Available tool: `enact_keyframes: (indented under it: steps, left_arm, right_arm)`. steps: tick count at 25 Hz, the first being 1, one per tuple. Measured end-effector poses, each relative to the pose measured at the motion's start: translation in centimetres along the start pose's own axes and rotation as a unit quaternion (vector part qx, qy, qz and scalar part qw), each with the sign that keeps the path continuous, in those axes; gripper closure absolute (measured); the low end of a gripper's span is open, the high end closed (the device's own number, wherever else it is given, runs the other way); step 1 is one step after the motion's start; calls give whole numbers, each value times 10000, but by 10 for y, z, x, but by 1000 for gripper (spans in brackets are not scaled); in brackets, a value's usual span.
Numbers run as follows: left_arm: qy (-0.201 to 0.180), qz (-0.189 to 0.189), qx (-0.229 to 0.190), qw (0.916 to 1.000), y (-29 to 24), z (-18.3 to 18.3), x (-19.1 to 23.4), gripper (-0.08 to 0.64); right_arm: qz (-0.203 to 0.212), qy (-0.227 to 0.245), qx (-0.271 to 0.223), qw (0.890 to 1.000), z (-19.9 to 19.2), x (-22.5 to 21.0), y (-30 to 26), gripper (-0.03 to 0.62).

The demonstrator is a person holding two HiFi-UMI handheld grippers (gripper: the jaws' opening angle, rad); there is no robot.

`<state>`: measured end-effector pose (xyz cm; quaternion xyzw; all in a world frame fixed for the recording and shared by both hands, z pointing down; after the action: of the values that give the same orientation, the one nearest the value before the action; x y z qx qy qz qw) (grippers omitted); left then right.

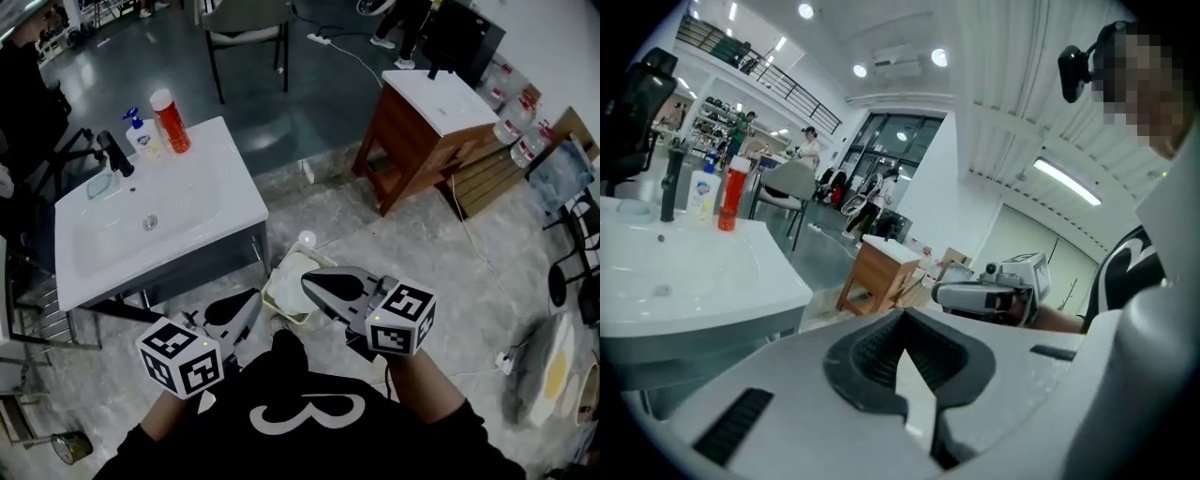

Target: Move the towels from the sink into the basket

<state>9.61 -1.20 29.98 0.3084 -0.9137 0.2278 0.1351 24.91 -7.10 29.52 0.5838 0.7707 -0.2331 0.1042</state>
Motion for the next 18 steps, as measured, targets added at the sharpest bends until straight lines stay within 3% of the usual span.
enact_keyframes:
  steps: [4, 18]
  left_arm:
    - [-377, -42, -382, 9985, 23, 21, -23, 554]
    - [-895, 51, -651, 9938, 61, 40, -56, 554]
  right_arm:
    - [16, 356, -72, 9993, 15, 35, 9, 589]
    - [157, 844, -443, 9953, 34, 83, 31, 589]
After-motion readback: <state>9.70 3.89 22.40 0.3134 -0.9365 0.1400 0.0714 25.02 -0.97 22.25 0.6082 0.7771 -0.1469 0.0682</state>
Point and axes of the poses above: the fingertips, and each gripper's own axes: y backward along the fingers, x to its left, z out of its top, the point moved 6 cm from there along y, backward along the fingers, and after that the axes turned 5 degrees about -y, right-handed, at the moved point
